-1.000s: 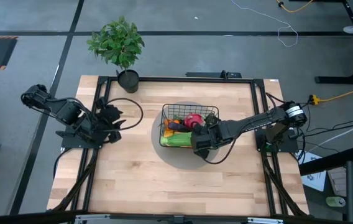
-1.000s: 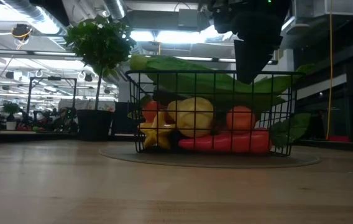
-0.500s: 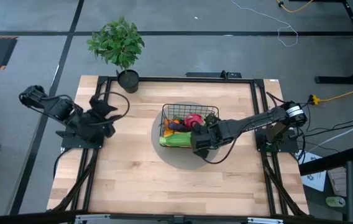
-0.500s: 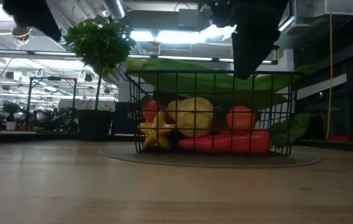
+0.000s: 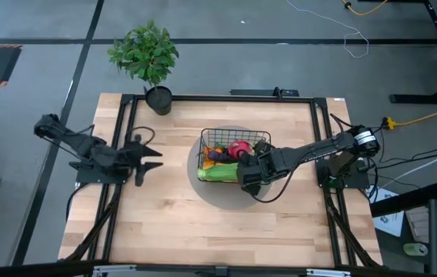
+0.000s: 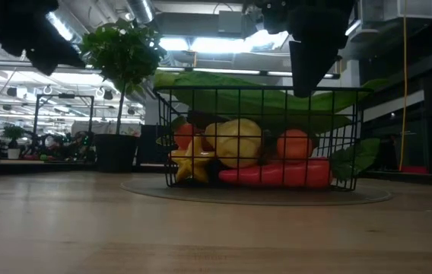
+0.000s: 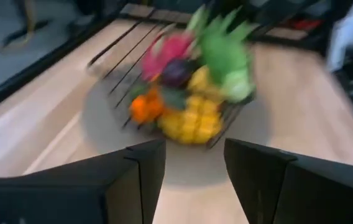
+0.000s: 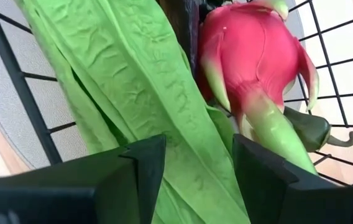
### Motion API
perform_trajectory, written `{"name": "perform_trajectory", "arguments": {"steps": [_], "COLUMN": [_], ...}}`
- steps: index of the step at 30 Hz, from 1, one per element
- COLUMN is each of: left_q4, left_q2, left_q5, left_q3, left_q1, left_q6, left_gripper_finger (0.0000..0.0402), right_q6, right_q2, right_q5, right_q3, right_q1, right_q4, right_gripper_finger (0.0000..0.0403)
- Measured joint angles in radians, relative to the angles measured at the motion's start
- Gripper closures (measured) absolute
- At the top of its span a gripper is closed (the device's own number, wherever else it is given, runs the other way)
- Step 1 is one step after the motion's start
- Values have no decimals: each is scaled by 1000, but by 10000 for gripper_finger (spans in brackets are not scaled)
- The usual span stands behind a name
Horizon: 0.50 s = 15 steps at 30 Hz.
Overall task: Build produce basket
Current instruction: Put the green leaf lettuce into the black wire basket
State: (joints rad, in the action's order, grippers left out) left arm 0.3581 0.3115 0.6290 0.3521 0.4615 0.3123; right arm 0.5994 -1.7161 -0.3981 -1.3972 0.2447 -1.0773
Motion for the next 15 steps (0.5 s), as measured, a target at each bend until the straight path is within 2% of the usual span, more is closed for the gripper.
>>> {"name": "perform_trajectory", "arguments": {"steps": [4, 8, 15], "left_q4": [-197, -319, -551], "left_q2": [-39, -39, -40], "left_q5": [-99, -223, -438], "left_q3": [-76, -166, -296], "left_q1": [-57, -136, -301], "left_q6": [-118, -167, -192], "left_gripper_finger": [249, 249, 249], "right_q6": [-1, -2, -34], "right_q2": [0, 0, 4], "right_q5": [0, -1, -100], "right_q3": [0, 0, 0], "right_q1": [-1, -1, -2], "right_q4": [3, 3, 6], "right_gripper_finger": [229, 229, 229]}}
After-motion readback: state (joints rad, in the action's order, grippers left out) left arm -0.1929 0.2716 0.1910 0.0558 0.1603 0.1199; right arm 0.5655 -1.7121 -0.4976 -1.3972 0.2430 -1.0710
